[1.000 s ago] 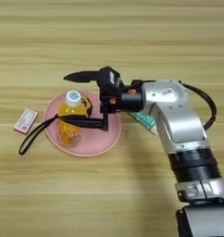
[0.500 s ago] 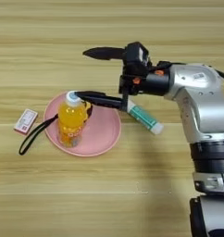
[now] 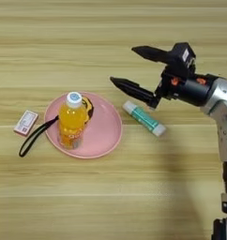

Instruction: Move the objects on the table

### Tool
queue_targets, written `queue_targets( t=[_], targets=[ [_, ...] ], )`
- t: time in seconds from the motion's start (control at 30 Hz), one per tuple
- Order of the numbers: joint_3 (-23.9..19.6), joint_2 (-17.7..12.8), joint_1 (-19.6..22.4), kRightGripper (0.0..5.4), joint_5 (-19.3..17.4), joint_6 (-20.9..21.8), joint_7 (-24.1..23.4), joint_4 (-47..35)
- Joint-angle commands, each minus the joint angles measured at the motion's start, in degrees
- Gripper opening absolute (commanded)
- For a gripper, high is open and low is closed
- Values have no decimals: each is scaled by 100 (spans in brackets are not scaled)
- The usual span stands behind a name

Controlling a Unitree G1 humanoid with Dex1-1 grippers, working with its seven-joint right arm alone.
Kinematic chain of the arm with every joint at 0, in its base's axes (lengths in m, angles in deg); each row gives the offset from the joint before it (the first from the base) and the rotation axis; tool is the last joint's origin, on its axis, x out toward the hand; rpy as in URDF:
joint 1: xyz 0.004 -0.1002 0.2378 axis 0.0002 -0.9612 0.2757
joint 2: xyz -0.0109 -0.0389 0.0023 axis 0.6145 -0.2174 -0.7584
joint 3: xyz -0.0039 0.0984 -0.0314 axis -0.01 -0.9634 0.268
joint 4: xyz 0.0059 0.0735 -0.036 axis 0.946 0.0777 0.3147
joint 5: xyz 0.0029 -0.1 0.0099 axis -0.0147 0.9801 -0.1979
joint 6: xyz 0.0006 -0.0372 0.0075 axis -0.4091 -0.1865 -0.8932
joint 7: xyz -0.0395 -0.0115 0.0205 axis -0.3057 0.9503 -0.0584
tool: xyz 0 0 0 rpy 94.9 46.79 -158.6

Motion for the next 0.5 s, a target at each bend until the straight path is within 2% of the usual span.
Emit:
queue_targets(
  t=[0.03,0.23,0.37,0.5],
  targets=[
    [-260,53,-171,539,111,295,-646,-334],
    [-157,173,-267,539,341,649,-803,290],
    [-30,99,-286,539,737,1211,-781,1044],
    [-28,48,-167,539,892,1538,-761,1659]
  ],
)
